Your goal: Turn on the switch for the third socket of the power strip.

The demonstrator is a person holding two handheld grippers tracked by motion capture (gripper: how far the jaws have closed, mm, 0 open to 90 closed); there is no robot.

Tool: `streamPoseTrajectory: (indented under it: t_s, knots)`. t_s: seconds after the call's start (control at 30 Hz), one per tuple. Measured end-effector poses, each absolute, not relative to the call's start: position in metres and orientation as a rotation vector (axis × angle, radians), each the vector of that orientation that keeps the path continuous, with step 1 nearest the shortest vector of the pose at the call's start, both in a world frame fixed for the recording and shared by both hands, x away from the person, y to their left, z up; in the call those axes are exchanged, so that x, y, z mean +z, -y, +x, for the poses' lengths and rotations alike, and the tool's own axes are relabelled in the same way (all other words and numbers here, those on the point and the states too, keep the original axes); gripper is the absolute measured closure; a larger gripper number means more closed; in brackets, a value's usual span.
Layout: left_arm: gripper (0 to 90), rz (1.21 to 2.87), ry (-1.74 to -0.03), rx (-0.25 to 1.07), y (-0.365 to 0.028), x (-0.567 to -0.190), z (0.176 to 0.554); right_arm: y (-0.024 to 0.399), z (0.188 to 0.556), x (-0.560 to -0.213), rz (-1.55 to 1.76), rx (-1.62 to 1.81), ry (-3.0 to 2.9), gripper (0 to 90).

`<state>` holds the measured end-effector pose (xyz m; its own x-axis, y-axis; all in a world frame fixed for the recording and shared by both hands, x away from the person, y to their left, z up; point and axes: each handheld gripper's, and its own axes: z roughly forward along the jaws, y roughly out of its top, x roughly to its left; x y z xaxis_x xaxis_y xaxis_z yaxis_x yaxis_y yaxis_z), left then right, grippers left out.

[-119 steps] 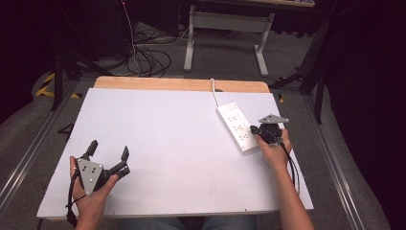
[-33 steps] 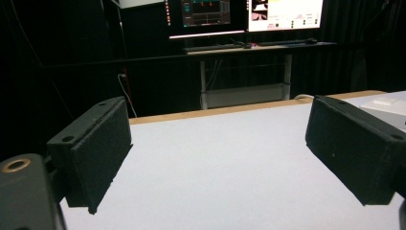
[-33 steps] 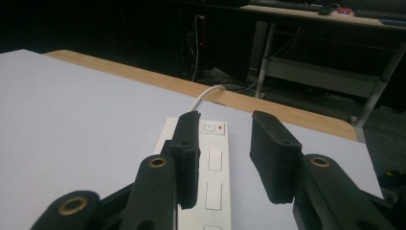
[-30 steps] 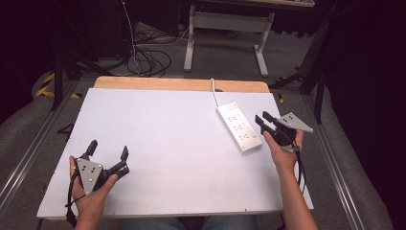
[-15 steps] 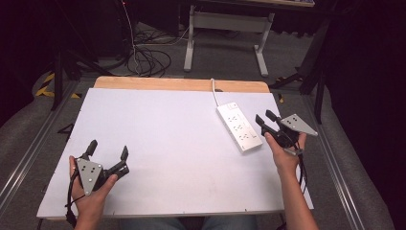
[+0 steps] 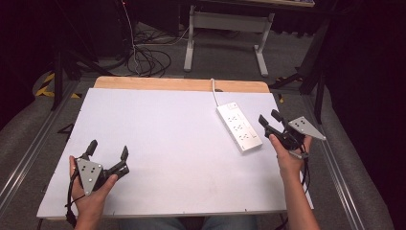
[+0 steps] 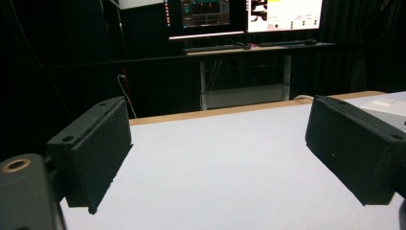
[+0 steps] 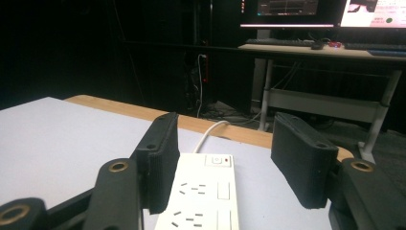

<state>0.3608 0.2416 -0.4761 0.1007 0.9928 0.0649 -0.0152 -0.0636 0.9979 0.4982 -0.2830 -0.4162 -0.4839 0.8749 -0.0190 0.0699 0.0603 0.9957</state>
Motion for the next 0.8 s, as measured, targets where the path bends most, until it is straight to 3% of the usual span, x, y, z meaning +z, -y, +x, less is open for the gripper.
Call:
streamPoseTrajectory:
  t_s: [0.8]
  knots:
    - [9.1,1.288,-1.099,1.182,-0.243,-0.476,0.36,0.288,0.485,-0.421,0.854,1.545,-1.571,25.3]
